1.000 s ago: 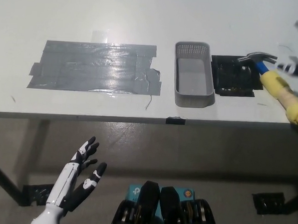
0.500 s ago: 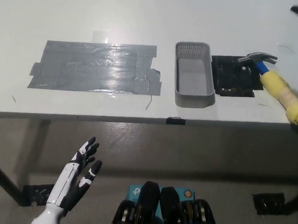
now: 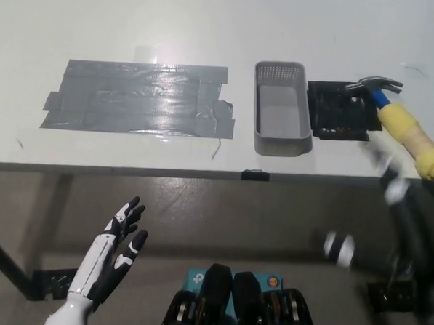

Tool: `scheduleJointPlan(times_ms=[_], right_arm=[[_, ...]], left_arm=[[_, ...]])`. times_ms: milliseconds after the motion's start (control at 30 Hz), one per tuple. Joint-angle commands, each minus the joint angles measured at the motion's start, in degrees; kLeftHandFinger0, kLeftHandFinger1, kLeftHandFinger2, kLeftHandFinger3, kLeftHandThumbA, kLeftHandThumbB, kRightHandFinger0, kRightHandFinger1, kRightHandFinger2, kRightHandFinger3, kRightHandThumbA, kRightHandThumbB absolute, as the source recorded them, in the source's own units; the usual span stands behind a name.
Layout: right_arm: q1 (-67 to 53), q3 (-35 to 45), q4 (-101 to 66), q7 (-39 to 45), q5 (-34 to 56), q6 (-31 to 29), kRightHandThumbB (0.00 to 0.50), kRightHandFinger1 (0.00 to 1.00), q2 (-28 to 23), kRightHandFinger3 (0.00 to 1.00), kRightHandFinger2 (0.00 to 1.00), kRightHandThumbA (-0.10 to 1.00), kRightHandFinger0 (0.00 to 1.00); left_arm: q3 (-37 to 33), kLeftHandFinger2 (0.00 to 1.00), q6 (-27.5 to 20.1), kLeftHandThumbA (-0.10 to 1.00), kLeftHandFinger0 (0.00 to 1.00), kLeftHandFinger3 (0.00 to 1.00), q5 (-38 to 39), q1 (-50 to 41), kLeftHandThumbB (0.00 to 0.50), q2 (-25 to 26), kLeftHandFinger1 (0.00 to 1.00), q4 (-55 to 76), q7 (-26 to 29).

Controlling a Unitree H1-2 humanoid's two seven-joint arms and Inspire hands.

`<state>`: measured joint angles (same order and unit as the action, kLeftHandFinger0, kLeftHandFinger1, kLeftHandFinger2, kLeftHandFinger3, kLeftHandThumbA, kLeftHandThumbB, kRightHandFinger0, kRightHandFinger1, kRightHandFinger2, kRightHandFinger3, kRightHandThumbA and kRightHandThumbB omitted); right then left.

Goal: The robot picks the hammer with right hand and hits the black area on the desk and places it back.

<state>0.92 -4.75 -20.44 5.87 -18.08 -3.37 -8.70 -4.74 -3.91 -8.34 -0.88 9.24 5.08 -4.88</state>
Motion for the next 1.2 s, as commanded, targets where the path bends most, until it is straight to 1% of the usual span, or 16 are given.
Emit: scheduleJointPlan(times_ms=[0,100,200,333,467,500,567,633,700,800,867,967,1033,1067,1133,1167], right_arm=[[-0.7,1.4,4.9,-4.5,2.7,-8.0,0.304,1.0,1.8,1.0,1.0,1.0,1.0],[-1.3,2.3,12.7,-5.3,3.1,-10.3,0.285,1.0,2.6,1.0,1.0,1.0,1.0],[-0.7,1.9,19.0,-4.6,3.9,-11.5,0.302,1.0,2.6,1.0,1.0,1.0,1.0],[-0.9,2.0,19.4,-3.6,4.4,-9.7,0.281,1.0,1.8,1.0,1.0,1.0,1.0],[-1.0,1.3,19.9,-3.1,3.7,-8.8,0.295,1.0,1.6,1.0,1.0,0.99,1.0],[-1.0,1.0,19.8,-2.7,3.4,-8.5,0.288,1.0,1.3,1.0,1.0,0.94,1.0],[-1.0,0.4,19.4,-1.8,2.8,-7.6,0.245,1.0,0.4,1.0,1.0,0.73,1.0],[-1.2,-0.5,19.0,-1.1,1.6,-5.9,0.216,1.0,-0.2,1.0,1.0,0.38,1.0],[-1.3,-1.8,18.3,0.0,0.1,-3.7,0.207,1.0,-1.2,1.0,1.0,0.26,1.0],[-0.6,-3.4,18.5,2.0,1.0,-3.2,0.179,0.98,-2.7,1.0,0.98,-0.01,0.98],[-0.4,-5.2,17.6,4.4,-0.8,0.3,0.157,0.84,-4.5,1.0,0.84,0.03,0.9],[0.4,-8.7,16.1,8.8,-3.6,6.2,0.137,0.71,-7.4,0.95,0.7,0.04,0.81],[1.1,-11.5,15.5,11.4,-6.2,9.8,0.147,0.71,-9.2,0.93,0.69,0.07,0.84],[1.5,-13.6,15.0,12.6,-9.2,12.1,0.167,0.78,-10.2,0.91,0.7,0.12,1.0],[2.4,-17.1,13.7,15.6,-13.5,17.2,0.177,0.84,-11.5,0.93,0.75,0.19,1.0],[3.0,-19.0,12.9,17.4,-16.1,19.2,0.187,0.9,-12.2,0.94,0.79,0.23,1.0]], left_arm=[[0.1,1.0,-2.8,0.89,1.0,1.0,0.6,0.3,0.069,0.4,1.0,0.7,-0.3],[-0.1,1.0,-2.9,0.88,1.0,1.0,0.9,-0.8,0.067,-0.2,1.0,0.8,-0.1],[0.4,1.0,-3.3,0.89,1.0,1.0,1.0,-1.2,0.065,0.4,1.0,0.8,-0.1],[0.2,1.0,-3.8,0.89,1.0,1.0,0.8,-1.4,0.058,0.3,1.0,0.4,0.0],[0.3,1.0,-3.5,0.88,1.0,1.0,0.6,-1.9,0.052,0.3,1.0,0.8,0.0],[0.3,1.0,-3.3,0.88,1.0,1.0,0.7,-2.0,0.052,0.4,1.0,0.9,0.0],[0.3,1.0,-3.3,0.86,1.0,1.0,0.5,-2.2,0.029,0.3,1.0,1.0,0.1],[0.3,1.0,-3.1,0.86,1.0,1.0,0.3,-2.6,0.035,0.3,1.0,1.1,0.2],[0.4,1.0,-2.3,0.87,1.0,1.0,0.4,-2.7,0.044,0.2,1.0,1.6,0.2],[0.4,1.0,-2.1,0.87,1.0,1.0,0.1,-2.6,0.046,0.3,1.0,1.5,0.2],[0.4,1.0,-1.7,0.86,1.0,1.0,0.2,-2.7,0.048,0.1,1.0,1.5,0.2],[0.4,1.0,-1.7,0.85,1.0,1.0,0.0,-2.7,0.05,0.1,1.0,1.5,0.3],[0.3,1.0,-1.4,0.86,1.0,1.0,0.0,-2.9,0.053,0.1,1.0,1.5,0.2],[0.3,1.0,-1.0,0.86,1.0,1.0,0.0,-2.9,0.06,0.1,1.0,1.6,0.1],[0.2,1.0,-0.5,0.86,1.0,1.0,0.1,-3.0,0.056,0.1,1.0,1.9,0.0],[0.2,1.0,-0.7,0.86,1.0,1.0,-0.2,-3.0,0.05,0.1,1.0,1.9,0.1]])
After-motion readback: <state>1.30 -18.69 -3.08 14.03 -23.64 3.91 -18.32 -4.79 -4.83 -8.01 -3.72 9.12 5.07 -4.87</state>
